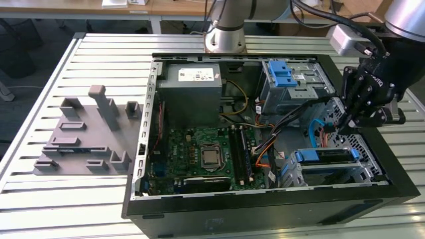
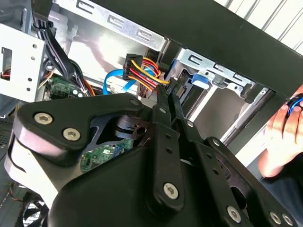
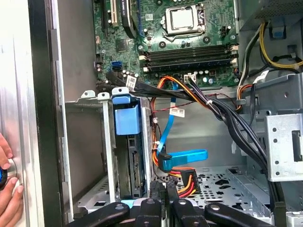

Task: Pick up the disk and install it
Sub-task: 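Insert the first disk wire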

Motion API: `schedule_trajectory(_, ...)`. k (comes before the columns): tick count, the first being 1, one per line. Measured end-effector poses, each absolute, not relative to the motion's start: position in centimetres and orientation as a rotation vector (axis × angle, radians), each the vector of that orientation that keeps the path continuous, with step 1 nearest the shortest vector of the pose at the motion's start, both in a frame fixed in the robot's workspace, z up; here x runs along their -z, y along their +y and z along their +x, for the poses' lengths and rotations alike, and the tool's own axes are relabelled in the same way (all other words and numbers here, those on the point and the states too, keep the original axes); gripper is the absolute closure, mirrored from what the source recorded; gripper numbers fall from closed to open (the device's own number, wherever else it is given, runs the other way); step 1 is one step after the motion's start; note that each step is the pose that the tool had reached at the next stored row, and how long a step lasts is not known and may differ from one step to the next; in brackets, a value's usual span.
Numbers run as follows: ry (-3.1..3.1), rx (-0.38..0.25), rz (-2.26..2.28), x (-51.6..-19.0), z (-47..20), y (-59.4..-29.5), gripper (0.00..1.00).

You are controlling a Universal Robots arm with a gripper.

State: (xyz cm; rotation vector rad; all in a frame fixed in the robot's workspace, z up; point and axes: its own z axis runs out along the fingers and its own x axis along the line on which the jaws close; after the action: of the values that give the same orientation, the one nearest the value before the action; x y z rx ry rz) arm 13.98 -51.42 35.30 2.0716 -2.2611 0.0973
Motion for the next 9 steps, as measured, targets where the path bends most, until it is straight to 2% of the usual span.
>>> schedule_trajectory(9,-2.248,-0.088,2.103,-35.21,13.48,-52.17,0.84)
